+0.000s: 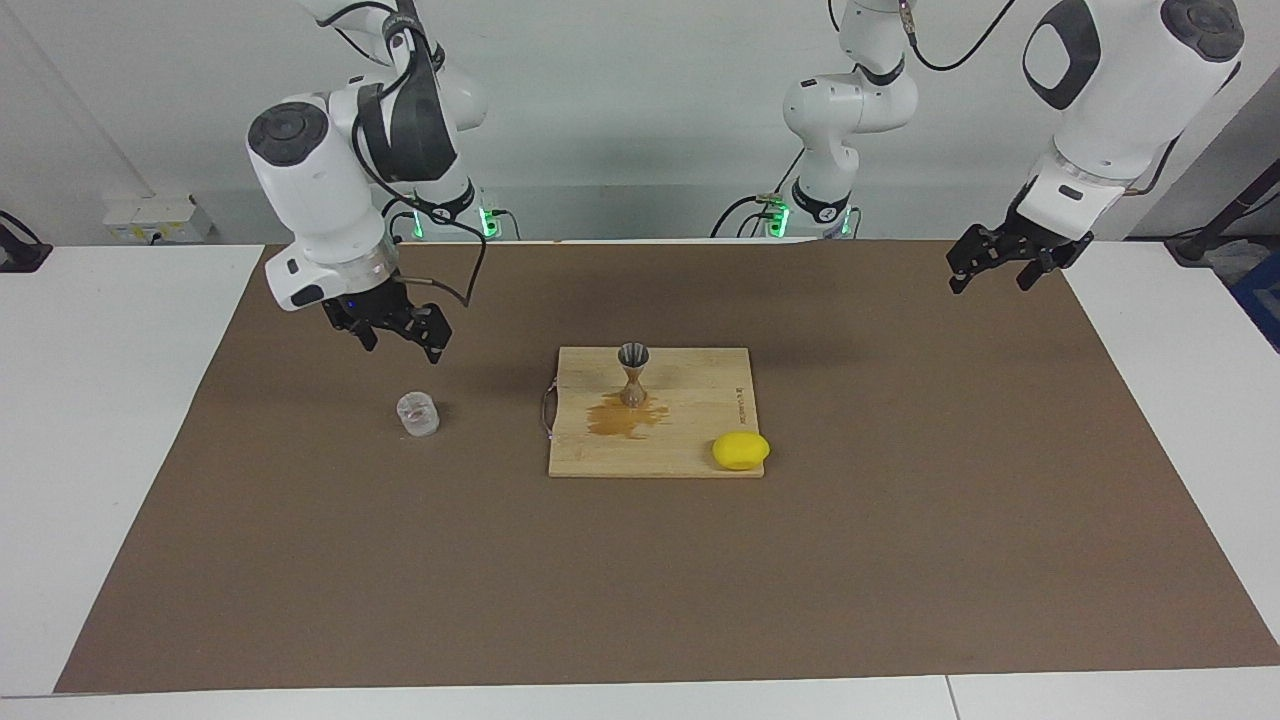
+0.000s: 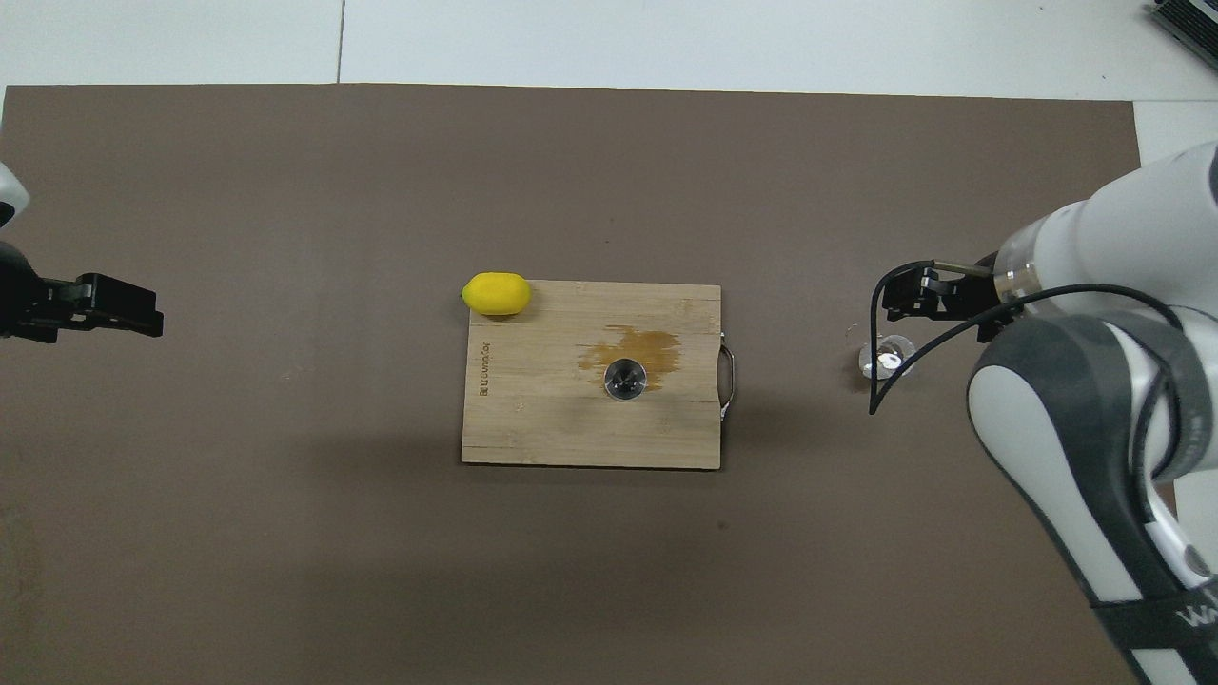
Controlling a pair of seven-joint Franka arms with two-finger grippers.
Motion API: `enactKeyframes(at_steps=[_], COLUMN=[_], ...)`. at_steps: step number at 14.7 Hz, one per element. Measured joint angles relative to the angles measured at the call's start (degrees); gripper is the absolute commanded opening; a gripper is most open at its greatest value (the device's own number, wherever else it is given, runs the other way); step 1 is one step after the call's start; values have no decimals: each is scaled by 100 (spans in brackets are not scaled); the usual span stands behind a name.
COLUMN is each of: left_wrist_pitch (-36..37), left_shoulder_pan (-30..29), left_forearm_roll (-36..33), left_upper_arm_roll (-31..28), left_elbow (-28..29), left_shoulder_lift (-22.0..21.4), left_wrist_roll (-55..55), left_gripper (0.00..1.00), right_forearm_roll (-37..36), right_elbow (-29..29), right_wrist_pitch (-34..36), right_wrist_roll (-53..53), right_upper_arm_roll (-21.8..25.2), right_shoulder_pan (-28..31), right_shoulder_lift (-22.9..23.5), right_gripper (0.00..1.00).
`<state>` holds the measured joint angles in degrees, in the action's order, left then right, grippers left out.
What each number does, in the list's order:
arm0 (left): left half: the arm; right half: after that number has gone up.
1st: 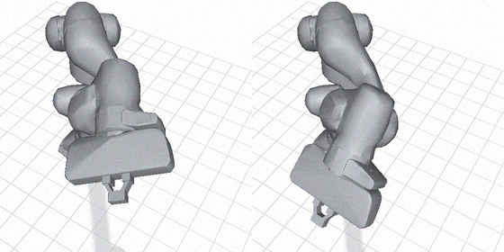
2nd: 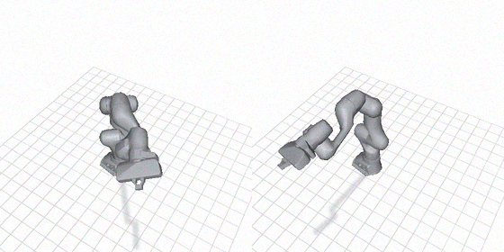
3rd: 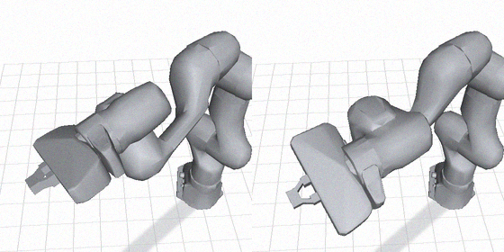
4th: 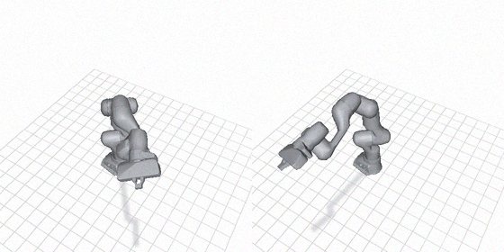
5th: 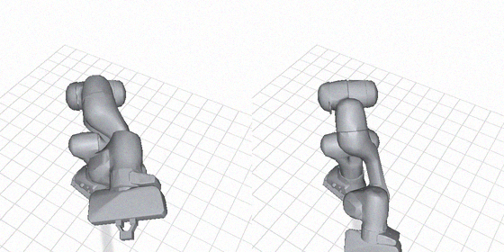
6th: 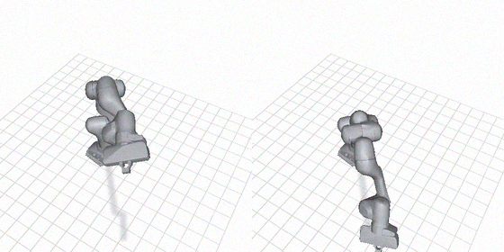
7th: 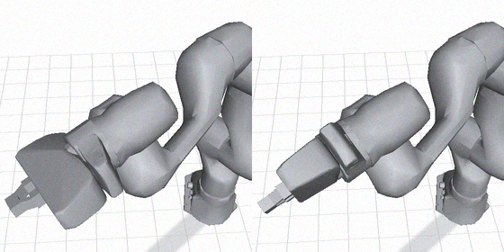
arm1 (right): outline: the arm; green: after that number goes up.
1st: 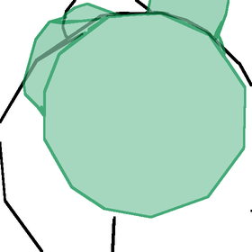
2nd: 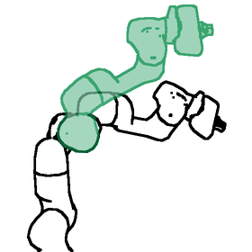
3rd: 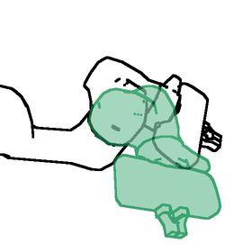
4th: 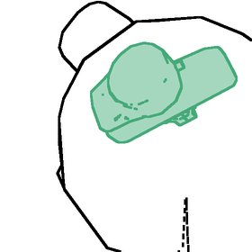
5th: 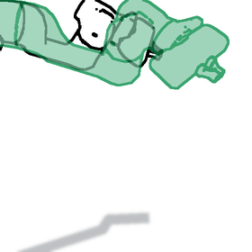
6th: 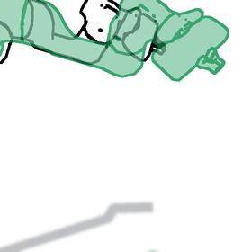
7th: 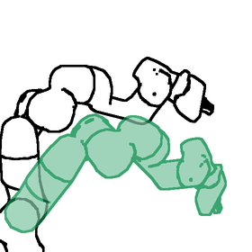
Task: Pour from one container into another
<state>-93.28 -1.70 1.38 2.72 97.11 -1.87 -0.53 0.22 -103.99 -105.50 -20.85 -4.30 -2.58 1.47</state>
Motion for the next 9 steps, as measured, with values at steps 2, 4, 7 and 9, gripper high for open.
enactKeyframes(at_steps=[2,4,7,9], left_wrist_pitch=[0,0,0,0], left_shoulder_pan=[0,0,0,0], left_forearm_roll=[0,0,0,0], left_upper_arm_roll=[0,0,0,0], left_elbow=[0,0,0,0], left_shoulder_lift=[0,0,0,0], left_wrist_roll=[-2,-3,-5,-6], left_gripper=[100,100,100,100], right_forearm_roll=[-3,-5,-5,-5], right_elbow=[508,902,1076,966], right_wrist_pitch=[462,830,1128,1314], right_wrist_roll=[47,48,51,167], right_upper_arm_roll=[1,2,3,3], right_shoulder_pan=[5,10,27,27], right_shoulder_lift=[-26,-29,-108,-243], right_gripper=[99,99,99,99])
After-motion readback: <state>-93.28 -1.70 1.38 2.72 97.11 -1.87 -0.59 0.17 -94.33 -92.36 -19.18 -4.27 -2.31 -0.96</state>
